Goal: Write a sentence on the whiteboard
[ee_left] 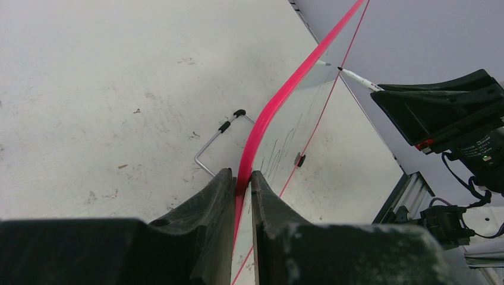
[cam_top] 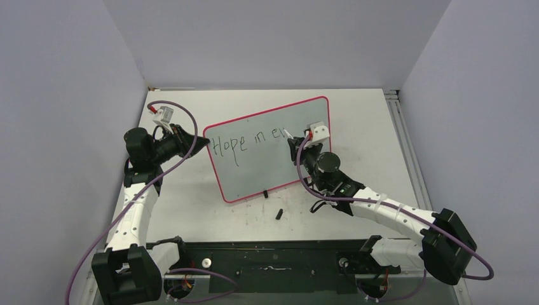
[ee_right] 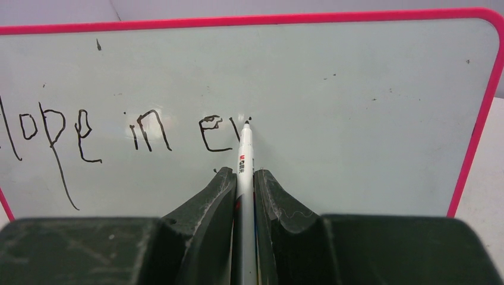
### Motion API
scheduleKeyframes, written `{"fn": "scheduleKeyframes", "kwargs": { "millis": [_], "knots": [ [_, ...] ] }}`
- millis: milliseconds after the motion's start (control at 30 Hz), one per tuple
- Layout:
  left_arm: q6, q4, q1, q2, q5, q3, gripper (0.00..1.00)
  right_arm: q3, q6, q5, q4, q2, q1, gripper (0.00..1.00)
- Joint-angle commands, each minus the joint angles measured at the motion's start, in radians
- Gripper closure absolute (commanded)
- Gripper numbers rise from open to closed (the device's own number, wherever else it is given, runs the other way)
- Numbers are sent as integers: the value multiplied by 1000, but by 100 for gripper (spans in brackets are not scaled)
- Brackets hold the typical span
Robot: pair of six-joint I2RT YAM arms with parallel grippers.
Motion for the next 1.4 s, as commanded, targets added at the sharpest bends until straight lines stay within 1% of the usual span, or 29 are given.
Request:
{"fn": "scheduleKeyframes", "kwargs": {
  "millis": [0, 233, 667, 1100, 1367],
  "knots": [
    [8, -7, -7, 1, 9, 29, 88, 53, -15, 0, 80, 23, -8, 95],
    [8, -7, -6, -1, 9, 29, 88, 54, -14, 5, 81, 42, -7, 95],
    [6, -6, -7, 0, 10, 28, 88, -12, 24, 22, 31, -2, -7, 95],
    [5, -5, -8, -2, 12, 28, 88, -47, 58, -11, -5, -21, -5, 95],
    [5, -5, -10, 0, 12, 29, 88, -34, 49, 6, -16, -88, -2, 95]
  ]
}}
